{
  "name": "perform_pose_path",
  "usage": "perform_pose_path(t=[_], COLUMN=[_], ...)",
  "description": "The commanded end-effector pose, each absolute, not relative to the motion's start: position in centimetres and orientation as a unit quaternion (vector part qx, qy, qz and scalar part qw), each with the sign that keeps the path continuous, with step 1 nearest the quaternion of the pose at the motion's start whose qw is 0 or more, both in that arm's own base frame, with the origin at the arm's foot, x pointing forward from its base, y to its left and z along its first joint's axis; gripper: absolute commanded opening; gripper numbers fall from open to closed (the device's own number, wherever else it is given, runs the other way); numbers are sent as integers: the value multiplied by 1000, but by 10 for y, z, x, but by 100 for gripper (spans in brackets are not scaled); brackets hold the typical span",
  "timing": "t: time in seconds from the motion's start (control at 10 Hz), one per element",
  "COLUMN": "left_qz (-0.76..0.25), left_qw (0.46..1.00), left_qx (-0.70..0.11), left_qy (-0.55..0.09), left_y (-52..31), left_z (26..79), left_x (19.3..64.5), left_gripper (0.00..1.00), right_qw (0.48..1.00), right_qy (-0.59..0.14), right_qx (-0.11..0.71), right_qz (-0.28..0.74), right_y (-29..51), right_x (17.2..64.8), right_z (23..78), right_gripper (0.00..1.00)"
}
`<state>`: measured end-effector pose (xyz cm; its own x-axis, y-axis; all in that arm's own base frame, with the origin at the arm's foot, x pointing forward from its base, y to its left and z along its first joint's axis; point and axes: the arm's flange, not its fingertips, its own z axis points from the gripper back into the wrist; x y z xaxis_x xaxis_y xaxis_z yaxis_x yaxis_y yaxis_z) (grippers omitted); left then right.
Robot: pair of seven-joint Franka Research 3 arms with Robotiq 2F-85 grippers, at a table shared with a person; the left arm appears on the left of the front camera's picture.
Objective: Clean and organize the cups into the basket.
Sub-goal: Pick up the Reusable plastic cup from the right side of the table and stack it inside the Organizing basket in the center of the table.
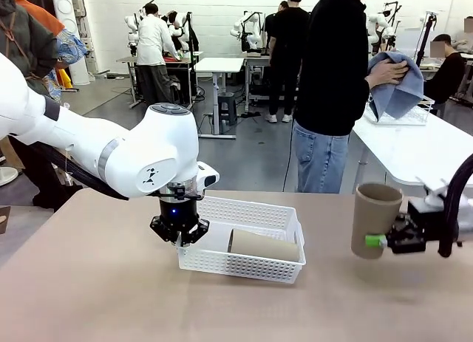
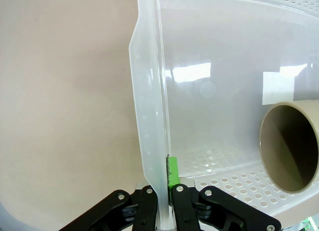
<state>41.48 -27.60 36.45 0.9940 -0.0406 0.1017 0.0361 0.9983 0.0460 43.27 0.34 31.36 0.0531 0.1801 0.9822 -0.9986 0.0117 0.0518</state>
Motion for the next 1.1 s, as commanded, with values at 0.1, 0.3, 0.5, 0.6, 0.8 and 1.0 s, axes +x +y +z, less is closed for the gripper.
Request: perform_pose_path(t=[0.1,0.3,0.5,0.6,0.8,1.0], left_qz=[-18,-18,-18,-18,-18,-18], left_qw=[998,998,998,998,998,998], left_qx=[24,24,24,24,24,24], left_qy=[-56,-56,-56,-56,-56,-56], left_y=[-278,-278,-278,-278,-278,-278], left_z=[366,366,366,366,366,366], left_x=[414,414,414,414,414,414], left_gripper=[0,0,0,0,0,0], right_qw=[539,551,529,529,529,529], right_qy=[-495,-495,-492,-492,-492,-492], right_qx=[434,422,433,433,433,433], right_qz=[525,523,539,539,539,539], right_y=[30,29,26,26,26,26], right_x=[409,404,410,410,410,410], right_z=[420,430,436,436,436,436], right_gripper=[32,32,32,32,32,32])
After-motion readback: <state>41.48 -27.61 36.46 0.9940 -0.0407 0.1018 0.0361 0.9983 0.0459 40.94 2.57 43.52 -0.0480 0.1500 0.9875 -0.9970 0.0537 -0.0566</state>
